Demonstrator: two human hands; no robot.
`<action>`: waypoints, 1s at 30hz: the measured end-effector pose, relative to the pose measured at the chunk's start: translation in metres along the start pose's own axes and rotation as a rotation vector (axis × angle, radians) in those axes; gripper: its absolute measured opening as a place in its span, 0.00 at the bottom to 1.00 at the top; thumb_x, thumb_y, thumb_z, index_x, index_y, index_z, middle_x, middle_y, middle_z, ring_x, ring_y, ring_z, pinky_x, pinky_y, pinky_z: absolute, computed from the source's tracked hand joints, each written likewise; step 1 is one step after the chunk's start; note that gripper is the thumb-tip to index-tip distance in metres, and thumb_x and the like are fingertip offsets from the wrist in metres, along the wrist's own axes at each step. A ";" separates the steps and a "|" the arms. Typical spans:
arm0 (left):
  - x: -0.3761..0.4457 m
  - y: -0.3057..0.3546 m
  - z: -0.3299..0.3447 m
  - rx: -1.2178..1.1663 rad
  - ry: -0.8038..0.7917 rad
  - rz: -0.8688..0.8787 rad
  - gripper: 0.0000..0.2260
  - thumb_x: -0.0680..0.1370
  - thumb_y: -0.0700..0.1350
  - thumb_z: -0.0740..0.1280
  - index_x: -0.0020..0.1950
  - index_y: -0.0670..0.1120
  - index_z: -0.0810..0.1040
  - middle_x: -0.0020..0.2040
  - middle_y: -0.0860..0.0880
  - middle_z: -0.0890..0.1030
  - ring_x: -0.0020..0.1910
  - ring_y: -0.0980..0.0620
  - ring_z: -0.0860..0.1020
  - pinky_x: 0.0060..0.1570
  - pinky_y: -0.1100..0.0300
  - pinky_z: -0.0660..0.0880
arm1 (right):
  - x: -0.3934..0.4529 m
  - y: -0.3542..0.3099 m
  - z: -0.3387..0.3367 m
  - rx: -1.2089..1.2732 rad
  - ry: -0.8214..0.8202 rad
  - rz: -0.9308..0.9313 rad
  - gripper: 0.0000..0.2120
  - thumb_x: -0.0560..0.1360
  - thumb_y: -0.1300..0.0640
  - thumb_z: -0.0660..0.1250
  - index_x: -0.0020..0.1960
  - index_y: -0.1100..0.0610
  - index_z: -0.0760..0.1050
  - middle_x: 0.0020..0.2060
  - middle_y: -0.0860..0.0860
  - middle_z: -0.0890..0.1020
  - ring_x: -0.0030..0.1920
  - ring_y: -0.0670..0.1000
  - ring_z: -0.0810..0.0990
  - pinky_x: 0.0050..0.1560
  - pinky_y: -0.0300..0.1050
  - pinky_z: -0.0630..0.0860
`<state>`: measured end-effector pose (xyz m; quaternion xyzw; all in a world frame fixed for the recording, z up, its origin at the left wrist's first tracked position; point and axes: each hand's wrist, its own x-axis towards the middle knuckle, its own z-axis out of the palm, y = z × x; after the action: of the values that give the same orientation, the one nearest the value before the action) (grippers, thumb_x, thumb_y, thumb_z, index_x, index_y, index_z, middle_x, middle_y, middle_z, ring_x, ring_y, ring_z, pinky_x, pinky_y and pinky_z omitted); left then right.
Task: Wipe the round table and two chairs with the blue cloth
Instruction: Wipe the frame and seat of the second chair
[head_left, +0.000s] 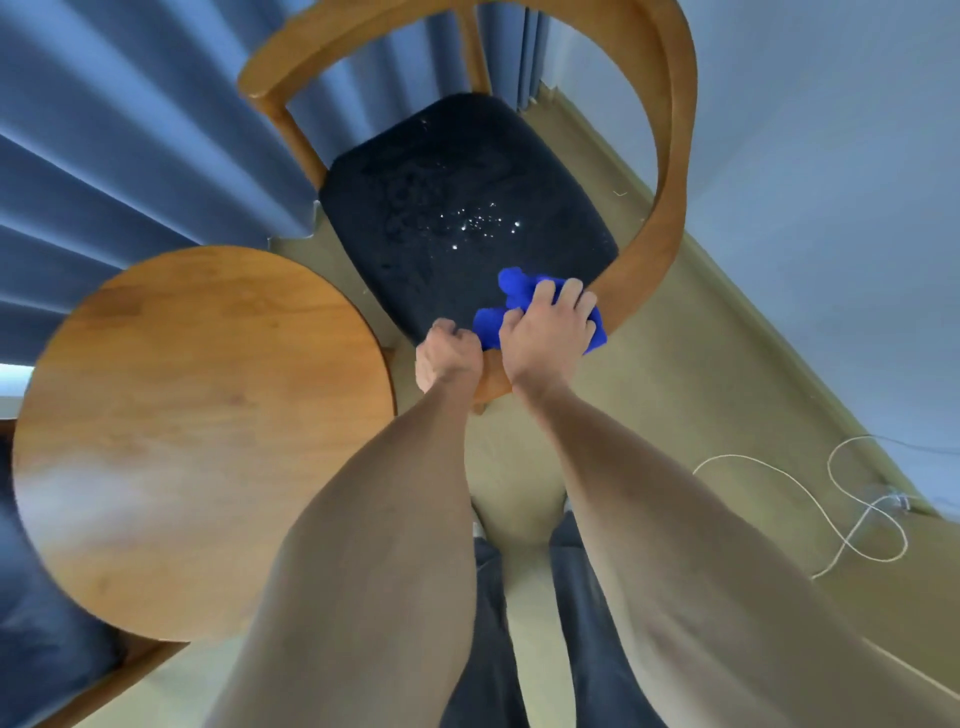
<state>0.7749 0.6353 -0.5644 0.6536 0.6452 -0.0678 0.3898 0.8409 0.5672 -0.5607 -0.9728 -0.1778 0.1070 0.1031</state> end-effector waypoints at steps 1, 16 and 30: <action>0.002 -0.005 -0.003 -0.016 -0.010 0.022 0.15 0.80 0.45 0.57 0.64 0.49 0.76 0.59 0.45 0.79 0.47 0.47 0.72 0.44 0.58 0.66 | -0.007 -0.004 0.001 0.013 0.000 -0.011 0.13 0.76 0.54 0.58 0.56 0.60 0.71 0.59 0.58 0.72 0.59 0.60 0.68 0.48 0.52 0.65; 0.035 -0.066 -0.018 -0.377 -0.227 -0.149 0.11 0.73 0.55 0.63 0.38 0.49 0.78 0.49 0.42 0.83 0.52 0.40 0.81 0.58 0.46 0.77 | -0.042 -0.028 0.040 0.209 0.194 -0.207 0.13 0.77 0.54 0.56 0.48 0.57 0.78 0.44 0.54 0.78 0.48 0.59 0.74 0.50 0.54 0.67; 0.003 0.061 0.048 0.246 -0.375 0.205 0.29 0.76 0.68 0.57 0.65 0.49 0.76 0.60 0.46 0.79 0.59 0.42 0.76 0.60 0.50 0.72 | 0.109 0.101 -0.018 0.367 0.275 0.514 0.14 0.81 0.57 0.53 0.59 0.61 0.73 0.55 0.57 0.80 0.57 0.58 0.77 0.58 0.51 0.72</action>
<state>0.8505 0.6171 -0.5734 0.7342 0.4785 -0.2261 0.4252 0.9777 0.5116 -0.5868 -0.9564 0.1107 0.0274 0.2688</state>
